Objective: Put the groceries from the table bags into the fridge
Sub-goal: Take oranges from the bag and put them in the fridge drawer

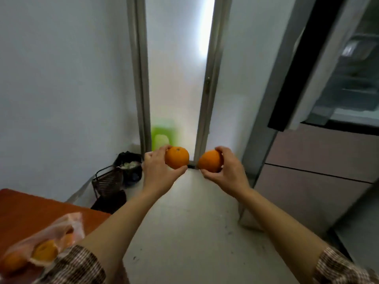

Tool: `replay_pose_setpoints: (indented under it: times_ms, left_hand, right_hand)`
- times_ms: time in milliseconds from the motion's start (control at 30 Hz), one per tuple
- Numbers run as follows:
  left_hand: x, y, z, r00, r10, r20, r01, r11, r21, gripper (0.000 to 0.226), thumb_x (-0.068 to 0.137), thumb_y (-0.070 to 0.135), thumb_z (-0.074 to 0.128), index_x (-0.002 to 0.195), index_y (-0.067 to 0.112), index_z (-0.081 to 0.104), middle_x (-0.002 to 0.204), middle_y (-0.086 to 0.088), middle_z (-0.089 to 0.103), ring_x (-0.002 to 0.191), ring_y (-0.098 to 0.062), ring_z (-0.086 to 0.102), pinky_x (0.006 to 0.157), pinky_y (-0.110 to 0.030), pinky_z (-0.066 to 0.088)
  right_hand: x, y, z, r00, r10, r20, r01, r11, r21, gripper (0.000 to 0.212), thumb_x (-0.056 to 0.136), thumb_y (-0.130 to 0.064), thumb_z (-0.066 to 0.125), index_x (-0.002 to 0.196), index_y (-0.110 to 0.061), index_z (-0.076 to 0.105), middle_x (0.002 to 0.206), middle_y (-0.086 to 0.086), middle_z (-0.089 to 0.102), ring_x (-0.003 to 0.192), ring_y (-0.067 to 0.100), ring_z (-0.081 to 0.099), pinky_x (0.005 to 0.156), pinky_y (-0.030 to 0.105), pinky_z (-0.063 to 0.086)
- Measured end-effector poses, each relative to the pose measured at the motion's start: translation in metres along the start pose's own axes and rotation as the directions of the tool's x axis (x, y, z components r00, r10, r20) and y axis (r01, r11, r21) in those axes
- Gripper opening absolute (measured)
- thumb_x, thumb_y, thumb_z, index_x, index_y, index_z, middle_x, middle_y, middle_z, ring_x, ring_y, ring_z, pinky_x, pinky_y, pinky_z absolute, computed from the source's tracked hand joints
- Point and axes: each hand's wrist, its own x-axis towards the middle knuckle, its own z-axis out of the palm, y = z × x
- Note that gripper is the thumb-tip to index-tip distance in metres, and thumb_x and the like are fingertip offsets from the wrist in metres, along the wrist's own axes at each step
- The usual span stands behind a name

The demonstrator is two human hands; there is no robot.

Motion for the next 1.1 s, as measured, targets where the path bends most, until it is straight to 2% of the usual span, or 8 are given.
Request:
replay_pose_setpoints:
  times_ms: [100, 267, 433, 567, 733, 867, 967, 1100]
  left_hand:
    - [0.008, 0.076, 0.075, 0.994, 0.103, 0.031, -0.098, 0.988, -0.122, 0.071, 0.065, 0.039, 0.084, 0.126, 0.023, 0.05, 0.116, -0.001, 0.055, 0.112, -0.024, 0.045, 0.091, -0.041, 0.043]
    - [0.01, 0.212, 0.205, 0.97, 0.228, 0.087, -0.19, 0.931, -0.313, 0.071, 0.065, 0.04, 0.084, 0.125, 0.026, 0.049, 0.117, 0.002, 0.056, 0.102, -0.015, 0.052, 0.085, -0.032, 0.047]
    - [0.009, 0.329, 0.309, 0.938, 0.293, 0.188, -0.17, 0.856, -0.488, 0.069, 0.07, 0.04, 0.082, 0.126, 0.029, 0.043, 0.115, 0.008, 0.05, 0.1, -0.011, 0.054, 0.079, -0.023, 0.048]
    - [0.014, 0.388, 0.379, 0.908, 0.338, 0.247, -0.167, 0.833, -0.527, 0.072, 0.071, 0.038, 0.081, 0.131, 0.025, 0.043, 0.122, 0.004, 0.051, 0.104, -0.01, 0.053, 0.082, -0.023, 0.045]
    - [0.047, 0.441, 0.457, 0.898, 0.35, 0.269, -0.165, 0.832, -0.53, 0.086, 0.076, 0.038, 0.078, 0.145, 0.019, 0.031, 0.131, 0.0, 0.043, 0.112, -0.013, 0.049, 0.09, -0.027, 0.044]
    - [0.097, 0.468, 0.525, 0.914, 0.324, 0.243, -0.146, 0.823, -0.549, 0.071, 0.075, 0.03, 0.08, 0.135, 0.017, 0.044, 0.122, 0.0, 0.044, 0.104, -0.013, 0.052, 0.083, -0.022, 0.04]
    - [0.144, 0.484, 0.59, 0.923, 0.293, 0.249, -0.108, 0.82, -0.563, 0.074, 0.074, 0.025, 0.08, 0.136, 0.019, 0.041, 0.129, -0.001, 0.041, 0.106, -0.01, 0.046, 0.086, -0.025, 0.039]
    - [0.22, 0.513, 0.67, 0.95, 0.208, 0.234, 0.0, 0.748, -0.664, 0.071, 0.074, 0.016, 0.08, 0.13, 0.029, 0.039, 0.126, -0.001, 0.047, 0.106, -0.019, 0.055, 0.088, -0.033, 0.046]
  right_hand:
    - [0.011, 0.061, -0.093, 0.993, -0.03, -0.118, 0.017, 0.994, -0.105, 0.073, 0.07, -0.038, 0.082, 0.129, -0.017, 0.045, 0.125, 0.005, 0.054, 0.105, 0.02, 0.054, 0.081, 0.027, 0.047]
    - [0.012, 0.163, -0.241, 0.952, -0.005, -0.306, -0.044, 0.987, -0.154, 0.07, 0.07, -0.037, 0.083, 0.125, -0.016, 0.046, 0.12, 0.004, 0.054, 0.098, 0.012, 0.049, 0.074, 0.015, 0.037]
    - [0.011, 0.251, -0.347, 0.904, 0.084, -0.42, -0.16, 0.976, -0.15, 0.072, 0.07, -0.034, 0.084, 0.128, -0.019, 0.045, 0.122, 0.001, 0.054, 0.101, 0.012, 0.051, 0.08, 0.024, 0.043]
    - [0.018, 0.312, -0.393, 0.878, 0.163, -0.451, -0.229, 0.969, -0.096, 0.072, 0.072, -0.026, 0.083, 0.13, -0.021, 0.042, 0.126, 0.001, 0.049, 0.103, 0.012, 0.05, 0.084, 0.027, 0.045]
    - [0.057, 0.387, -0.429, 0.851, 0.238, -0.469, -0.303, 0.95, -0.068, 0.081, 0.073, -0.022, 0.083, 0.14, -0.015, 0.038, 0.133, 0.004, 0.043, 0.108, 0.01, 0.044, 0.089, 0.024, 0.04]
    - [0.107, 0.452, -0.445, 0.837, 0.25, -0.487, -0.326, 0.942, -0.075, 0.083, 0.073, -0.022, 0.082, 0.142, -0.016, 0.037, 0.134, 0.002, 0.04, 0.117, 0.016, 0.046, 0.093, 0.025, 0.039]
    - [0.159, 0.505, -0.456, 0.835, 0.237, -0.496, -0.326, 0.94, -0.099, 0.079, 0.071, -0.022, 0.084, 0.136, -0.018, 0.041, 0.13, 0.001, 0.04, 0.113, 0.016, 0.048, 0.092, 0.028, 0.044]
    - [0.247, 0.566, -0.477, 0.846, 0.27, -0.46, -0.327, 0.944, -0.046, 0.075, 0.071, -0.018, 0.082, 0.131, -0.023, 0.038, 0.129, 0.002, 0.032, 0.102, 0.017, 0.049, 0.083, 0.025, 0.042]
